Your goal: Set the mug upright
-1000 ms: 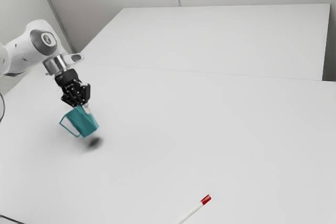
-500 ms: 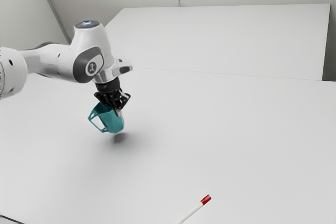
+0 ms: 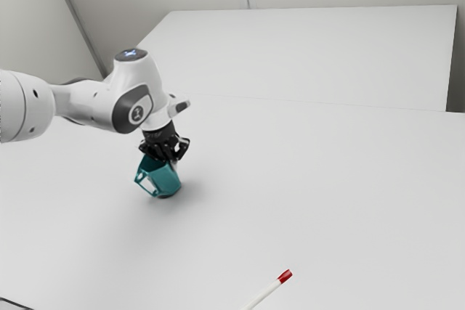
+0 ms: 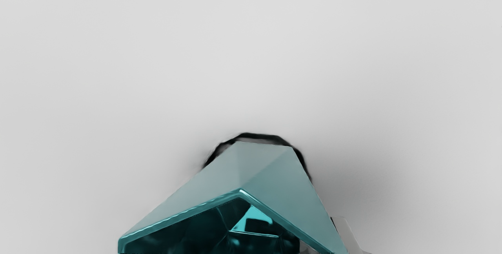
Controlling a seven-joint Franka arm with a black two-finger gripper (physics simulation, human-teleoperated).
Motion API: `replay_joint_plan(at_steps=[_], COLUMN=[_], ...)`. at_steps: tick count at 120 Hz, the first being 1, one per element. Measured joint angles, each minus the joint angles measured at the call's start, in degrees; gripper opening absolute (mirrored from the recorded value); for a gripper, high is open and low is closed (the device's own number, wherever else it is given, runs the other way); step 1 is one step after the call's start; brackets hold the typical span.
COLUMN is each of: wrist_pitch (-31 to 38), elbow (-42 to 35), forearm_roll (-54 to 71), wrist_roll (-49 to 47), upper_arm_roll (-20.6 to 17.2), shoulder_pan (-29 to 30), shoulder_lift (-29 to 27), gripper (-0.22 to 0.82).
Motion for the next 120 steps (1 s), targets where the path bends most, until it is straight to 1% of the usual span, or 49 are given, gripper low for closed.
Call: replay_joint_plan(at_steps=[19,36,42,51,62,72,79,92,107,120], wrist_pitch=[1.2,1.2,1.0,0.4,-0.1,-0.6,-2.2,-6.8,-13.7,-19.0], elbow=[0.0,0.3,0.4,0.4,0.5,1.4,3.1,8.5,14.9,18.8], forearm_roll=[0.0,-0.2,-0.2,0.5,1.3,1.6,1.7,1.9,2.0,1.9], wrist_roll=[-3.2,-5.1,-5.6,-6.3,-6.9,-7.3,-7.5,-6.3,-4.1,-2.5], upper_arm_roll=[-0.1,-0.1,-0.1,-0.2,-0.5,-0.6,-0.7,-0.7,-0.8,-1.7], shoulder_pan=[-0.1,-0.1,-0.1,-0.1,0.0,-0.2,-0.3,-0.8,-1.4,-0.9], shoulder_lift=[1.0,0.5,-0.3,-1.3,-2.8,-4.6,-5.6,-6.0,-6.9,-8.1], gripper=[-0.17,0.15,0.25,0.35,0.44,0.49,0.52,0.55,0.58,0.59])
